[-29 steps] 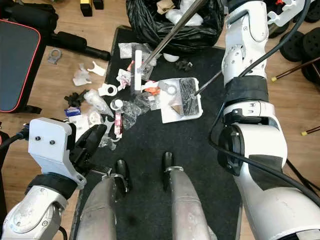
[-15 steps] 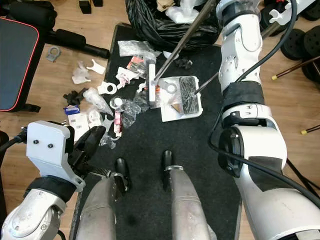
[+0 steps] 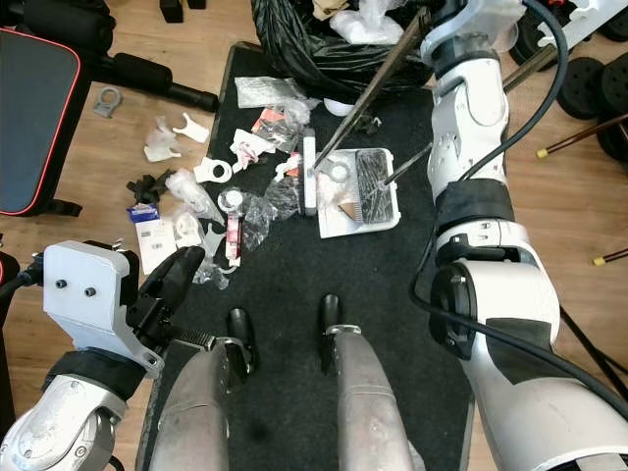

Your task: Sweep floor

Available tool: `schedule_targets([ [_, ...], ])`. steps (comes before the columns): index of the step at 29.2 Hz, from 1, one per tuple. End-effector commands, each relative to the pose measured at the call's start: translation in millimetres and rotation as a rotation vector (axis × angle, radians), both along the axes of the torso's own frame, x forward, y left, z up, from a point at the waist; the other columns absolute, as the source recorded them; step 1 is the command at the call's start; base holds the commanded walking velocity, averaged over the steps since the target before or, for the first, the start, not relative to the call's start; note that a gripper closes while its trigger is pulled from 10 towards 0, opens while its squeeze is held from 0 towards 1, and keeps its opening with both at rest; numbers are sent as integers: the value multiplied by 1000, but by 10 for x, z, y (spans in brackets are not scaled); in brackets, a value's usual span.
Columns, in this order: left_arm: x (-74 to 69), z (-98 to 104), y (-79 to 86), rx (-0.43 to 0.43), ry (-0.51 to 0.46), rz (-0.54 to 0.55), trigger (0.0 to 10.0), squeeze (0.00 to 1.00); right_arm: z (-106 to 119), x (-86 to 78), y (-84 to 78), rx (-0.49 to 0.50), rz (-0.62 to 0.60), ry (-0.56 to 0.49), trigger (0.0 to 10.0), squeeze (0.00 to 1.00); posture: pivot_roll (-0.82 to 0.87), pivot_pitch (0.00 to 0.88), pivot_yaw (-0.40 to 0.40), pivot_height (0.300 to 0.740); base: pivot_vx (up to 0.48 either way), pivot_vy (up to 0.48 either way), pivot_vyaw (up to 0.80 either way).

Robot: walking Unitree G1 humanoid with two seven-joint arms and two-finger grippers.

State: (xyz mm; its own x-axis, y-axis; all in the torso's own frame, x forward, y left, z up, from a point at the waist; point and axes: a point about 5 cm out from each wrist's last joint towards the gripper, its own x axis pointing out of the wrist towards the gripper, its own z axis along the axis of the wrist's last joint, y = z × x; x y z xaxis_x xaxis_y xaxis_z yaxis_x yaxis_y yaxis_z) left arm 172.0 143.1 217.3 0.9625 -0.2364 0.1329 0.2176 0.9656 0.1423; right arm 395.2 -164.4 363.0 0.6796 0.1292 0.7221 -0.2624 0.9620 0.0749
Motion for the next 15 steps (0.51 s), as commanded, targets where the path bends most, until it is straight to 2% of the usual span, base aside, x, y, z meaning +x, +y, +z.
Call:
schedule_targets([
  [1, -49, -18, 11, -5, 12, 25, 10000, 0, -108, 4, -52, -24, -29, 11, 10000, 0, -5, 693, -158, 740, 0, 0, 0],
  [3, -50, -20, 10, -5, 13, 27, 10000, 0, -254, 43, -89, -91, -86, 73, 10000, 0, -10, 689, -160, 740, 0, 0, 0],
  [5, -51, -21, 9, -6, 12, 27, 10000, 0, -289, 50, -113, -111, -106, 90, 10000, 0, -10, 689, -160, 740, 0, 0, 0],
  [9, -53, -22, 10, -6, 12, 28, 10000, 0, -289, 48, -160, -132, -135, 97, 10000, 0, -16, 685, -161, 740, 0, 0, 0],
  [12, -48, -23, 8, -6, 17, 29, 10000, 0, -186, 20, -269, -148, -189, 77, 10000, 0, -30, 671, -165, 740, 0, 0, 0],
  [15, -43, -24, 6, -6, 20, 30, 10000, 0, -115, -1, -307, -149, -205, 57, 10000, 0, -33, 669, -165, 740, 0, 0, 0],
])
